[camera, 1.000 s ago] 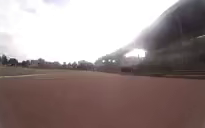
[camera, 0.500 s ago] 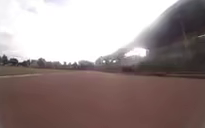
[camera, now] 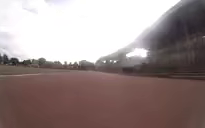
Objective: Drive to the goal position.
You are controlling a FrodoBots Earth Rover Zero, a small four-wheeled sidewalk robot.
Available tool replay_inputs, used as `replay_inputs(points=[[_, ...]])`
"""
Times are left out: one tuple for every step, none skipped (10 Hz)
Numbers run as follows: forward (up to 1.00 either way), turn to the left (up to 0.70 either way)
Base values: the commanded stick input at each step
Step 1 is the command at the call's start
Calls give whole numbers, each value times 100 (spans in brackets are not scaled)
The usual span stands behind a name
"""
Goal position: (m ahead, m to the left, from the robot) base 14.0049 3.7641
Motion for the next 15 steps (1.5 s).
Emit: replay_inputs(points=[[70, 0], [70, 0], [70, 0], [70, 0], [70, 0], [70, 0], [70, 0], [70, 0], [70, 0], [70, 0], [70, 0], [70, 0], [70, 0], [70, 0], [70, 0]])
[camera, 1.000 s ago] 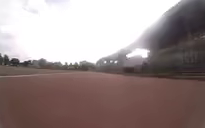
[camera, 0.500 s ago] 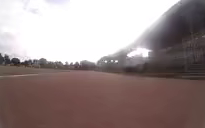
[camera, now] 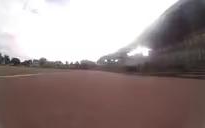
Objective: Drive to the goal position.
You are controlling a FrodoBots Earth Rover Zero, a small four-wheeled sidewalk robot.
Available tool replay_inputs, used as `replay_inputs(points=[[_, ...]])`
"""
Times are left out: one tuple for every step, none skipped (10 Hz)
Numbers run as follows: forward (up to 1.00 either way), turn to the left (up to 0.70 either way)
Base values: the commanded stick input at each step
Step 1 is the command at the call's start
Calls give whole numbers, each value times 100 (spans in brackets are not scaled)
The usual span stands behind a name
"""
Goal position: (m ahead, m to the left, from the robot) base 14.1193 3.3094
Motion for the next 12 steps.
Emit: replay_inputs(points=[[70, 0], [70, 0], [70, 0], [70, 0], [70, 0], [70, 0], [70, 0], [70, 0], [70, 0], [70, 0], [70, 0], [70, 0]])
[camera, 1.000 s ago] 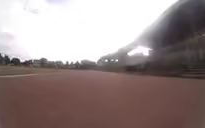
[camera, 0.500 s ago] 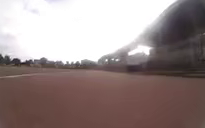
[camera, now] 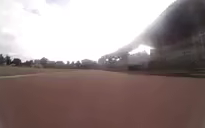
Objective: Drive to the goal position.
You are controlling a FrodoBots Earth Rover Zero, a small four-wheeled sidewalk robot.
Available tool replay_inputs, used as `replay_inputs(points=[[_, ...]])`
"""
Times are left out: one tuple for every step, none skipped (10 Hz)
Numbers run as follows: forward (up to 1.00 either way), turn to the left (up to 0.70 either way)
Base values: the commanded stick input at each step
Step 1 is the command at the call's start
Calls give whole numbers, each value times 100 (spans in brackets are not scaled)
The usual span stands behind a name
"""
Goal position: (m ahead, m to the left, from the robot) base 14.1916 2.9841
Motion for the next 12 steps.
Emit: replay_inputs(points=[[70, 0], [70, 0], [70, 0], [70, 0], [70, 0], [70, 0], [70, 0], [70, 0], [70, 0], [70, 0], [70, 0], [70, 0]])
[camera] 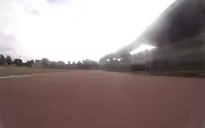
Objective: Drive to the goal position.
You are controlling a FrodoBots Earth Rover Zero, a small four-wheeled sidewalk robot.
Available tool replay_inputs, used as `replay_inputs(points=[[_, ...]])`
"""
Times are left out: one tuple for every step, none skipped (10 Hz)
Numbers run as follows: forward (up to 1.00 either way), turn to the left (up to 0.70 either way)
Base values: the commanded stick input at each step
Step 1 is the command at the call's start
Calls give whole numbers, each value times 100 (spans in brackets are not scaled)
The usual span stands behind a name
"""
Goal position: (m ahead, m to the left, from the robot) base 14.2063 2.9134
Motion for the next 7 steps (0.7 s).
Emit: replay_inputs(points=[[70, 0], [70, 0], [70, 0], [70, 0], [70, 0], [70, 0], [70, 0]])
